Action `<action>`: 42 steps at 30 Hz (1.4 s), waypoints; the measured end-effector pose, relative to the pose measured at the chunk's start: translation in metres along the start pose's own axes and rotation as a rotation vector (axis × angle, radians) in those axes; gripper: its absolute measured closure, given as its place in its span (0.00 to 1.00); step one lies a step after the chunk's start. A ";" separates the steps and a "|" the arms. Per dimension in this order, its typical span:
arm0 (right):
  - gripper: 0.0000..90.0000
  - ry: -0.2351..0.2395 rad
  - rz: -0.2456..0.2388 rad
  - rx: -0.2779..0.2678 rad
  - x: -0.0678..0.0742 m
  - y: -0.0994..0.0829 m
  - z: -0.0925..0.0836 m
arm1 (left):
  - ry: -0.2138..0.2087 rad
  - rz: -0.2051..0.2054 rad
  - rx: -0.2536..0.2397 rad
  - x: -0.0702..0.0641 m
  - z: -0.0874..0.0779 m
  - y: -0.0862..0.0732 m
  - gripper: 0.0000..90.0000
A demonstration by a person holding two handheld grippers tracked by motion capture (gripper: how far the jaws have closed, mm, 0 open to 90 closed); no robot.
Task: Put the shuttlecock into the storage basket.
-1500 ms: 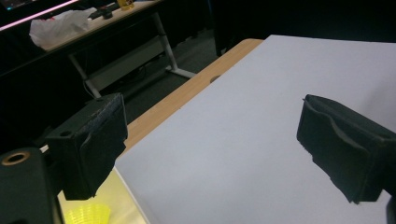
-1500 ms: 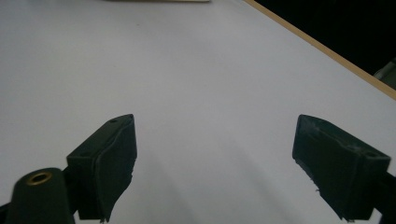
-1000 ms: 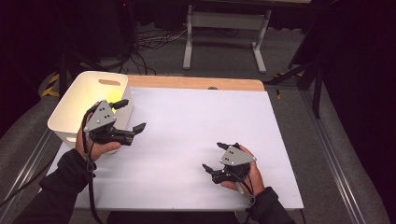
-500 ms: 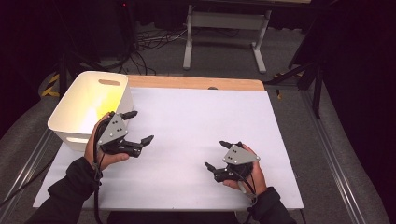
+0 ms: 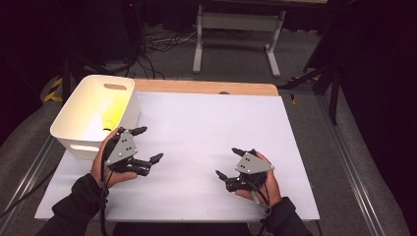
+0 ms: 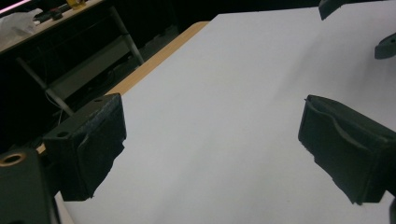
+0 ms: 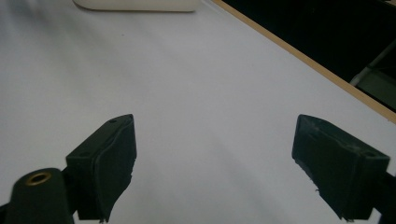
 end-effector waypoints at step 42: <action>0.12 -0.012 -0.038 0.008 0.007 -0.005 0.004 | 0.019 -0.108 0.052 -0.013 -0.048 -0.077 0.03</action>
Point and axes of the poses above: each handheld gripper's, and its own axes: z roughly forward along the jaws, y roughly out of its top, x roughly to its left, the point moved 5 cm from there along z, roughly forward along the jaws, and after that the axes turned 11 degrees about -x, right-handed, at the moved point
